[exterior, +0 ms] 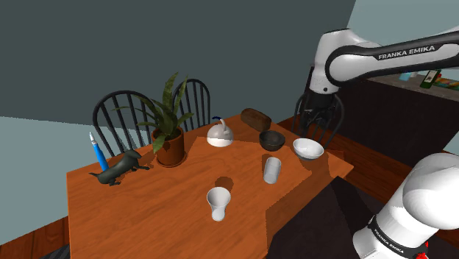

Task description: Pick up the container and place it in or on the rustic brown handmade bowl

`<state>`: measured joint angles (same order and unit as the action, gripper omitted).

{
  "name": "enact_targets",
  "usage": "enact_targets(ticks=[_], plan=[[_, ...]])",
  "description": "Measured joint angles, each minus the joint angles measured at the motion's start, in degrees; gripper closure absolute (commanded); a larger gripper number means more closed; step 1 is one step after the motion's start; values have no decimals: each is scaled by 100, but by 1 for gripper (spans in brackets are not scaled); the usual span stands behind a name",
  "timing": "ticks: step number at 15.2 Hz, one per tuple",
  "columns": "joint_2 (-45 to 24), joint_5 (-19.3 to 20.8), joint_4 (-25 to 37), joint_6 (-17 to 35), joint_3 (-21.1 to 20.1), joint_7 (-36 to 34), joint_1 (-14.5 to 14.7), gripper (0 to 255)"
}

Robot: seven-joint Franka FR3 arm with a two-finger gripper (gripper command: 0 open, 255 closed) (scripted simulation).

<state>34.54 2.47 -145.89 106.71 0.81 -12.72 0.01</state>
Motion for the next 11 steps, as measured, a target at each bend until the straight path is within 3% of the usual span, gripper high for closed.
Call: enact_targets(ticks=[11], plan=[[-2056, -102, -305, 2588, 64, -210, -37, 0]])
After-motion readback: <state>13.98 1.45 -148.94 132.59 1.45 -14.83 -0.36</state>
